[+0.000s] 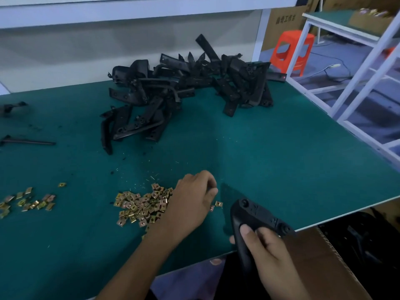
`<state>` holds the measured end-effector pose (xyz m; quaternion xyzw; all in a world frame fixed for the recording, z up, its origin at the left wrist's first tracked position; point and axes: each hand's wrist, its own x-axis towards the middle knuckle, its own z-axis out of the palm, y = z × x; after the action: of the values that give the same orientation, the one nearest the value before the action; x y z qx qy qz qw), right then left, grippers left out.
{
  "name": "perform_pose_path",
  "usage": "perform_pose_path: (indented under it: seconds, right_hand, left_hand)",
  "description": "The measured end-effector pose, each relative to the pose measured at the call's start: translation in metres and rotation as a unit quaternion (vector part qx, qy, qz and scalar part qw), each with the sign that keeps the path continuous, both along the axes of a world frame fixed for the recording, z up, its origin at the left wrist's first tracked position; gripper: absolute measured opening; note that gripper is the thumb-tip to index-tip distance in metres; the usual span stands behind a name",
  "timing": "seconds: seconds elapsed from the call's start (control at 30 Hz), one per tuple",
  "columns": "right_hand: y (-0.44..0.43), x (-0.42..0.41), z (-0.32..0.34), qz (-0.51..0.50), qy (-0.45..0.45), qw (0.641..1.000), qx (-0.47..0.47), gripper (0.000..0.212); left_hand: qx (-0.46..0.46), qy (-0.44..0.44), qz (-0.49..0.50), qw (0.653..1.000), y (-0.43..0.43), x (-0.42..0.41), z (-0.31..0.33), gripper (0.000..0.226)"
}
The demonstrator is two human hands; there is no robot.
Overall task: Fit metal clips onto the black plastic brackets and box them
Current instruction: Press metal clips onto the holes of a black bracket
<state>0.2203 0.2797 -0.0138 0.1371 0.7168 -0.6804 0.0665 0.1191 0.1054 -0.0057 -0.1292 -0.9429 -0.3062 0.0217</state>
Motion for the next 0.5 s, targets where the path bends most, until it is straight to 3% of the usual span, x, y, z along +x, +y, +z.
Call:
perform_pose_path:
  seconds: [0.23,0.5]
  right_hand:
    - [-0.035,-0.037,0.003,0.163,0.053,0.982,0.081,0.031]
    - [-0.068,-0.043,-0.012,0.235,0.121,0.956,0.126,0.025]
  left_hand:
    - [0.23,-0.052,0.135,0.962,-0.055,0.012,0.03,0.007]
    - [0.434,-0.128,0.236,0.86,-0.097,0.036,0.038,0.021]
